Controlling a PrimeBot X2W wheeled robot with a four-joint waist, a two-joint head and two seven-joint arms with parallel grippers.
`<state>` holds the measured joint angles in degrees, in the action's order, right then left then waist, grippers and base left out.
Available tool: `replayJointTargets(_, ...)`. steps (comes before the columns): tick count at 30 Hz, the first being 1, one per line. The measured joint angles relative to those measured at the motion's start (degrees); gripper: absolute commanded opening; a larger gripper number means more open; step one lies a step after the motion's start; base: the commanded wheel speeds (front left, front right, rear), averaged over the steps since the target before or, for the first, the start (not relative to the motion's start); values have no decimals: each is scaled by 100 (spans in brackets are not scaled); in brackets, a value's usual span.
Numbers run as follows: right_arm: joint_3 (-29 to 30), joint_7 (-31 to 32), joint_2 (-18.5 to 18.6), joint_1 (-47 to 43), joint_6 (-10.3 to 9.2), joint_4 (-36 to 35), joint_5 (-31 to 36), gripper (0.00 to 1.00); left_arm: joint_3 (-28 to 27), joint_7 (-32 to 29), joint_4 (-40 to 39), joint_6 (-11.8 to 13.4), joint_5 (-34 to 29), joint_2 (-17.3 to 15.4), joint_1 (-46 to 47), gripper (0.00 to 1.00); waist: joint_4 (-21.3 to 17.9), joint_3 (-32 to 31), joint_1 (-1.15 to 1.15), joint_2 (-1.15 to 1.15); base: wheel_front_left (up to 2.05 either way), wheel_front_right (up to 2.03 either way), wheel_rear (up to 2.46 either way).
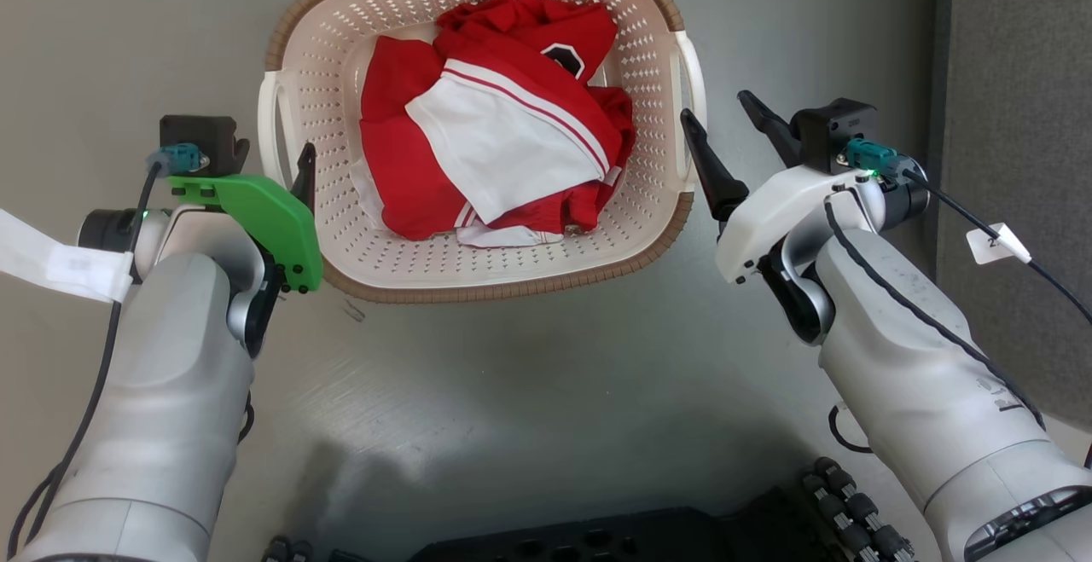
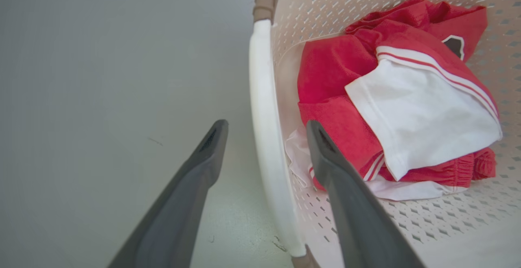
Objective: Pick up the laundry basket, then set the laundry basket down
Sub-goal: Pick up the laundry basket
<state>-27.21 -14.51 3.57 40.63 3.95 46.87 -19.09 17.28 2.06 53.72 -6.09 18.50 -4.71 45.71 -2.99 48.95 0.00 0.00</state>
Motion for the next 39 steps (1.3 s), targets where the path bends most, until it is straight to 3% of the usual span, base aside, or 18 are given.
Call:
replayJointTargets(15, -460, 0, 1, 221, -62, 259, -533, 100, 141, -8, 573, -94, 98, 36, 443, 100, -36, 251, 0, 0, 0, 0, 0)
replayJointTargets(16, -475, 0, 1, 244, -78, 267, -571, 35, 157, -5, 604, -94, 97, 37, 477, 84, -37, 258, 0, 0, 0, 0, 0)
replayJointTargets(17, -491, 0, 2, 259, -101, 274, -610, 0, 190, -14, 649, -97, 97, 37, 520, 0, -37, 262, 0, 0, 0, 0, 0)
replayJointTargets(39, -757, -33, -38, 476, -255, 681, -1088, 0, 461, 111, 1081, -122, 236, 197, 721, 0, -34, 183, 0, 0, 0, 0, 0)
